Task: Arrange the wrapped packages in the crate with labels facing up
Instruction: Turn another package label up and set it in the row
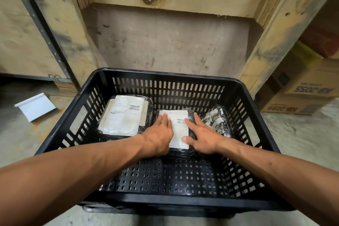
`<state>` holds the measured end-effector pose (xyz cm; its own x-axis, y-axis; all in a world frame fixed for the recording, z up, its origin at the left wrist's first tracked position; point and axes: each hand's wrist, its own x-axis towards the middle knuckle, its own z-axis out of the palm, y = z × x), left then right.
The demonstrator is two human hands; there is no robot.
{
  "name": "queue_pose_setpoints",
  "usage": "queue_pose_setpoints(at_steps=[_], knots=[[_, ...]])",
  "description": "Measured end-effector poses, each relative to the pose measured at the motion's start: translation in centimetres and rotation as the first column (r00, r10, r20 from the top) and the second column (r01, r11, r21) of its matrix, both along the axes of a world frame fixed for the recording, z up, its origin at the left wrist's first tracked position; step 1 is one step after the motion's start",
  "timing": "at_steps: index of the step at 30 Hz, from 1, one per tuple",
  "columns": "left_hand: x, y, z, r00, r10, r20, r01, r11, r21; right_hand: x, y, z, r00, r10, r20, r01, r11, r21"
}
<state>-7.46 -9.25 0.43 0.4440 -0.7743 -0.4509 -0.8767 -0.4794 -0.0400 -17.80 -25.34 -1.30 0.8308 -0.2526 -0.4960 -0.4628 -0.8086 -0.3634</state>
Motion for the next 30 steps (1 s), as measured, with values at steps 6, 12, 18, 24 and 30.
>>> queue_pose_setpoints(at_steps=[6, 12, 18, 24, 30], knots=[[3.8, 0.6, -1.2, 0.865, -0.42, 0.275, 0.374, 0.904, 0.206, -0.2, 0.9, 0.1, 0.923, 0.318, -0.218, -0.354, 0.923, -0.15], [5.1, 1.3, -1.7, 0.89, -0.393, 0.231, 0.349, 0.914, 0.208, 0.2, 1.6, -0.5, 0.909, 0.356, -0.215, -0.381, 0.92, -0.087], [5.2, 1.1, -2.4, 0.886, -0.407, 0.223, 0.361, 0.906, 0.219, 0.5, 1.6, -1.4, 0.905, 0.358, -0.228, -0.393, 0.91, -0.133], [5.2, 1.1, -2.6, 0.875, -0.426, 0.231, 0.376, 0.897, 0.232, 0.6, 1.7, -1.6, 0.905, 0.362, -0.222, -0.398, 0.906, -0.145], [4.8, 1.0, -2.0, 0.885, -0.407, 0.228, 0.346, 0.9, 0.264, 0.8, 1.6, -1.1, 0.888, 0.374, -0.269, -0.431, 0.881, -0.197]])
